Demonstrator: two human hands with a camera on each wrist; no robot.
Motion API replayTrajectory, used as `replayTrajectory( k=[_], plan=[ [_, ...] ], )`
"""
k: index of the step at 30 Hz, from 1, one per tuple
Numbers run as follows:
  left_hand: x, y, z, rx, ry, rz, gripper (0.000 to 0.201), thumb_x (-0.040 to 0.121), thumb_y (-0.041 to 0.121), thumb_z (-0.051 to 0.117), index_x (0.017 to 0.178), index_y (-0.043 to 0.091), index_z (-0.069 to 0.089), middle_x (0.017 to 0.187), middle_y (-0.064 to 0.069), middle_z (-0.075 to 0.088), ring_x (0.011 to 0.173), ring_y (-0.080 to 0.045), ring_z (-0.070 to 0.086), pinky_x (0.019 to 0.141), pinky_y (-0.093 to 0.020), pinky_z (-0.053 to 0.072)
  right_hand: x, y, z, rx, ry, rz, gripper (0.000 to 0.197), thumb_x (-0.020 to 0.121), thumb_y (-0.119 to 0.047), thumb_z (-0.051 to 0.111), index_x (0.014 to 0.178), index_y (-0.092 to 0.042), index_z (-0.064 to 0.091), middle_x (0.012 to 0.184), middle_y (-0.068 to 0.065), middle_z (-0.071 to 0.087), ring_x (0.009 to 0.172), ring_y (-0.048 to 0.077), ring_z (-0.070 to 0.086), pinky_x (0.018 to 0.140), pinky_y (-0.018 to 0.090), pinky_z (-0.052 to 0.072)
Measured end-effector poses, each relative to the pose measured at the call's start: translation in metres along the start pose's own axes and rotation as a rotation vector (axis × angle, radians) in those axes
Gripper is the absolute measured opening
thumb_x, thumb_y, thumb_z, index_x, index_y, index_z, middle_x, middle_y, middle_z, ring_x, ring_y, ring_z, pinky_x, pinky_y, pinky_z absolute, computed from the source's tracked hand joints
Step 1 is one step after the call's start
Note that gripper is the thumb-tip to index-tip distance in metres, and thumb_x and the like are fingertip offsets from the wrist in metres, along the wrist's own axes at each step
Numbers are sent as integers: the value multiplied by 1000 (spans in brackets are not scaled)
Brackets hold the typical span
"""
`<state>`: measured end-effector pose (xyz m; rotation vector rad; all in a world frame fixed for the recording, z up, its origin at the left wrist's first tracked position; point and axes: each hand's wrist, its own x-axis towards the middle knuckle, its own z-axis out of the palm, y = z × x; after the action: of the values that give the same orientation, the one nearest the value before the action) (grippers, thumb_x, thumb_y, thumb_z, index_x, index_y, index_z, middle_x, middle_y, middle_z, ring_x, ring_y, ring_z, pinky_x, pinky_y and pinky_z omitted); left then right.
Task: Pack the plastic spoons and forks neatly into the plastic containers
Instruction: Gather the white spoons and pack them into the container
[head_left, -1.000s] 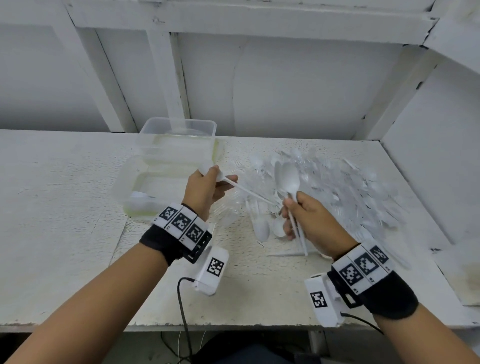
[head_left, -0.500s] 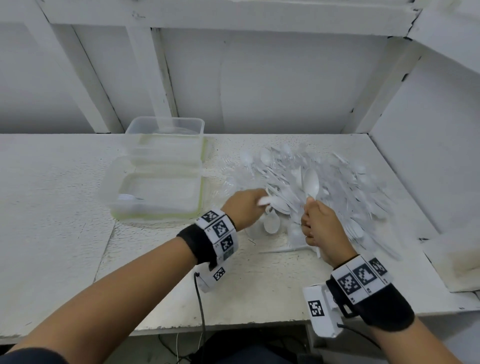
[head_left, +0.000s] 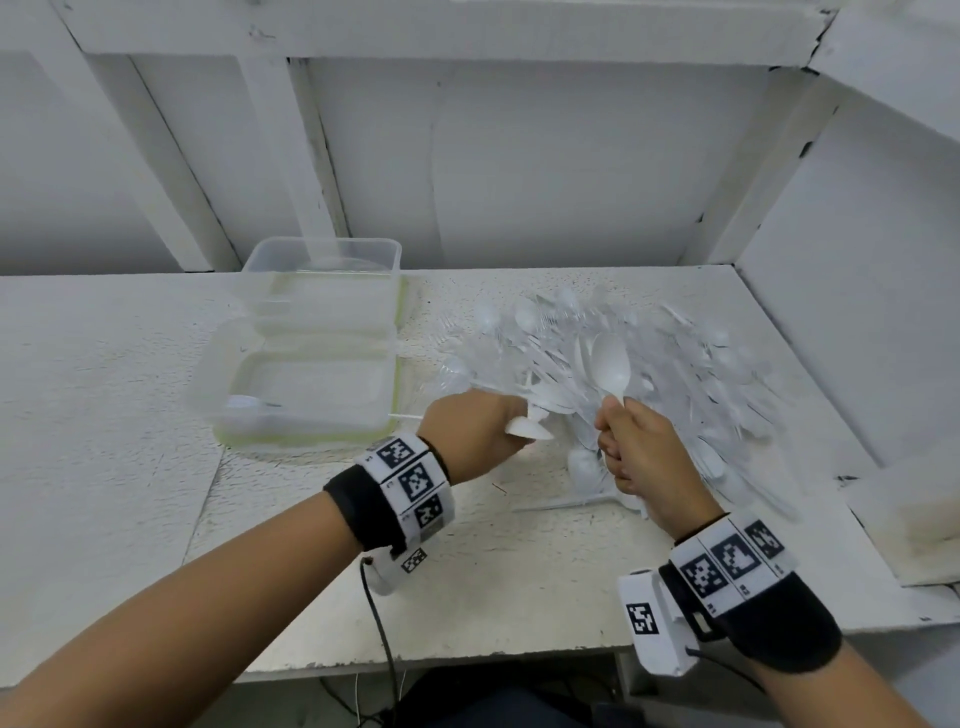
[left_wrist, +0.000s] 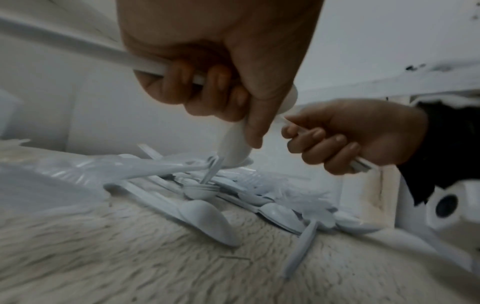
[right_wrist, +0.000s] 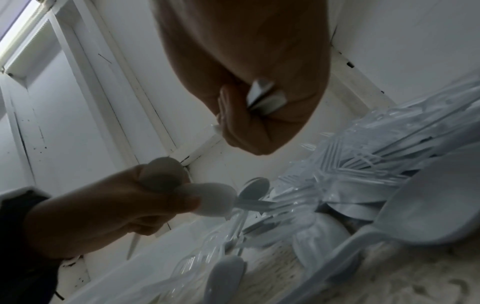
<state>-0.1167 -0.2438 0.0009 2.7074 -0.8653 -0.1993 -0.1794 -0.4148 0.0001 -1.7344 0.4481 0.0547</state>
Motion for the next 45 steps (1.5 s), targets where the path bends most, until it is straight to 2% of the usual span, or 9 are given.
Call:
replayTrajectory(
  k=[5, 13, 18, 22, 25, 29, 35, 40, 45],
  plan=[
    [-10, -15, -6, -101, -83, -64, 31, 85, 51, 58, 78, 23, 48, 66, 12, 46, 69, -12, 47, 53, -24, 31, 5, -2, 7, -43, -43, -6, 31, 99, -31, 38, 74, -14, 46, 57, -2, 34, 41, 5, 24, 36, 17, 18],
    [-19, -36, -10, -420, -171, -95, 20, 82, 34, 69, 77, 20, 56, 70, 10, 54, 60, -1, 48, 56, -11, 35, 11, -1, 17, -53, -87, -21, 31, 98, -32, 40, 75, -14, 50, 57, -3, 39, 37, 1, 28, 36, 16, 21],
    [-23, -40, -25, -666, 7, -81, 17, 85, 27, 65, 71, 24, 57, 67, 11, 53, 52, 6, 48, 55, -9, 36, 15, 1, 16, -105, -102, -78, 27, 95, -31, 49, 83, -8, 54, 58, -4, 38, 42, 3, 32, 40, 19, 25],
    [-21, -40, -41, -945, 223, -118, 13, 95, 20, 49, 84, 20, 57, 82, 3, 60, 67, 6, 57, 64, -12, 48, 20, 0, 8, -389, -116, -255, 22, 92, -26, 56, 78, -11, 62, 59, -6, 50, 46, -3, 44, 49, 11, 32],
    [-16, -41, -46, -1278, 356, -249, 17, 99, 23, 40, 99, 10, 52, 86, -3, 72, 87, -17, 69, 81, -30, 55, 24, -4, -1, -722, -253, -361, 17, 92, -28, 56, 92, -18, 70, 71, -4, 56, 58, -2, 47, 53, 12, 33],
    [-13, -39, -43, -1280, 442, -304, 25, 98, 35, 40, 93, 12, 47, 66, -5, 63, 60, -17, 65, 67, -31, 55, 32, -5, 4, -1344, -427, -470, 27, 93, -20, 48, 112, -30, 64, 83, -3, 48, 83, 18, 56, 63, 25, 39],
    [-10, -37, -27, -1165, 384, -423, 29, 92, 46, 49, 92, 18, 39, 71, 1, 40, 49, -8, 37, 45, -21, 38, 37, 3, 24, -1692, -490, -602, 20, 91, -7, 47, 100, -17, 62, 62, -7, 27, 71, 18, 46, 46, 23, 21],
    [-9, -36, -17, -947, 217, -409, 21, 89, 22, 60, 103, 15, 46, 76, 2, 48, 58, -10, 44, 50, -22, 37, 42, 4, 22, -1522, -520, -663, 15, 94, -21, 49, 100, -14, 61, 69, -10, 27, 73, 16, 42, 47, 21, 21],
    [-7, -33, -8, -841, 160, -349, 21, 89, 23, 60, 104, 12, 50, 80, -2, 55, 59, -13, 48, 50, -22, 39, 33, -11, 5, -660, -408, -522, 8, 85, -24, 65, 92, -20, 67, 88, -7, 57, 79, 9, 55, 70, 20, 44]
  ],
)
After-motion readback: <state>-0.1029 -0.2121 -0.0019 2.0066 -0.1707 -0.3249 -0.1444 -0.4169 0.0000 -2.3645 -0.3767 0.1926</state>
